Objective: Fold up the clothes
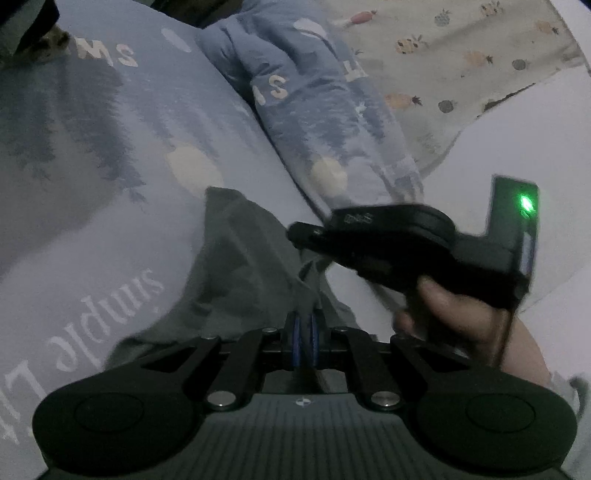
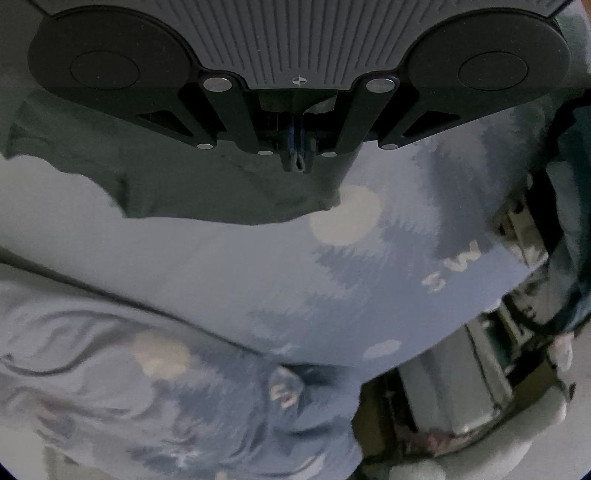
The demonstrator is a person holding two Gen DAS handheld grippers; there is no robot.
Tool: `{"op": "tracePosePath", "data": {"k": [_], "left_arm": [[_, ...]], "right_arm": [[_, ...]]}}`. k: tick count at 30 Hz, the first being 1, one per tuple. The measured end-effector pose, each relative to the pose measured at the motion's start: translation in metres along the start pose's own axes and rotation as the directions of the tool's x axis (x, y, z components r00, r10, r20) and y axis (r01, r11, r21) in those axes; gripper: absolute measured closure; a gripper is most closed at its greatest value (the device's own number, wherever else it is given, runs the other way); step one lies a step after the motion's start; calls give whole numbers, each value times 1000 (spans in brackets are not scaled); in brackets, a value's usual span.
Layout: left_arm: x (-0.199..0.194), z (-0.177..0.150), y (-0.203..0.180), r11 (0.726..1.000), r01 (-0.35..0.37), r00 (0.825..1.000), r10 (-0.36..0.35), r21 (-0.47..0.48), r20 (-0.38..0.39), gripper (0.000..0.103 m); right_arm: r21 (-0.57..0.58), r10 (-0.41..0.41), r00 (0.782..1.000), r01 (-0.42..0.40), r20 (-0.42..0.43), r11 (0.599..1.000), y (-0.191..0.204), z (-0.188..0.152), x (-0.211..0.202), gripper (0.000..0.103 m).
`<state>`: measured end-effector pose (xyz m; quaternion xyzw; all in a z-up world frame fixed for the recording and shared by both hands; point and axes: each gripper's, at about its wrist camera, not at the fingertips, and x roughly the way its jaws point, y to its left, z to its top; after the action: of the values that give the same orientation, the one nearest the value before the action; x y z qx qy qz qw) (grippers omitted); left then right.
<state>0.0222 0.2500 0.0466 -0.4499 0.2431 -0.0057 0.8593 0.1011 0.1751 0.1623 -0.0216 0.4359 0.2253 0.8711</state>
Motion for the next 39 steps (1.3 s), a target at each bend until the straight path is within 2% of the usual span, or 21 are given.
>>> {"op": "tracePosePath", "data": {"k": [5, 8, 9, 10, 11, 12, 13, 15, 17, 19, 24, 27, 31, 33, 36, 37, 39], "left_arm": [[-3, -4, 16, 996, -85, 995, 83, -25, -60, 92], [-7, -2, 17, 993, -118, 991, 116, -18, -62, 91], [-9, -1, 17, 992, -128, 990, 127, -17, -58, 91], [-13, 0, 19, 990, -139, 989, 138, -24, -51, 89], [-16, 1, 20, 988, -148, 988, 147, -32, -41, 82], [-20, 3, 21, 986, -161, 987, 160, -35, -30, 82], [-24, 4, 20, 983, -180, 984, 180, -25, -13, 80], [-30, 8, 17, 978, -208, 978, 208, -4, 13, 73], [-34, 11, 12, 975, -220, 975, 219, 24, 42, 63], [-39, 12, 6, 976, -209, 976, 205, 55, 70, 56], [-48, 15, -9, 980, -163, 980, 147, 112, 135, 39], [-49, 18, -12, 994, -85, 989, 75, 74, 125, 21], [-58, 14, -33, 990, 2, 990, -22, 144, 137, 13], [-67, 11, -46, 982, 47, 988, -73, 183, 138, 10], [-87, 3, -69, 961, 120, 977, -159, 251, 143, 4], [-94, -1, -77, 952, 134, 973, -180, 274, 147, 0], [-111, -10, -94, 936, 154, 966, -210, 316, 150, 0]], "right_arm": [[-76, -44, 997, 39, -65, 996, 17, -7, 36, 98], [-117, -74, 992, 62, -106, 991, 22, -13, 51, 92], [-123, -83, 991, 70, -104, 990, 23, -15, 50, 78], [-120, -88, 991, 76, -99, 990, 24, -15, 47, 53], [-107, -88, 992, 79, -87, 991, 23, -15, 40, 41], [-99, -78, 995, 71, -69, 993, 22, -14, 34, 30], [-89, -65, 997, 61, -44, 994, 21, -12, 21, 24], [-70, -56, 998, 55, -11, 996, 15, -6, 0, 22], [-20, -49, 998, 49, 43, 999, 2, -3, -34, 12], [52, -52, 993, 47, 103, 998, -19, -4, -76, 9], [235, -152, 967, 102, 205, 967, -76, -34, -195, 3], [303, -243, 936, 161, 255, 939, -93, -72, -271, 1], [408, -365, 882, 228, 298, 884, -108, -136, -364, 0], [455, -419, 855, 255, 306, 853, -111, -170, -408, 0], [494, -469, 829, 284, 305, 822, -106, -209, -461, 0], [500, -480, 820, 288, 311, 817, -102, -223, -483, 0], [498, -493, 807, 298, 323, 814, -90, -242, -517, 0]]}}
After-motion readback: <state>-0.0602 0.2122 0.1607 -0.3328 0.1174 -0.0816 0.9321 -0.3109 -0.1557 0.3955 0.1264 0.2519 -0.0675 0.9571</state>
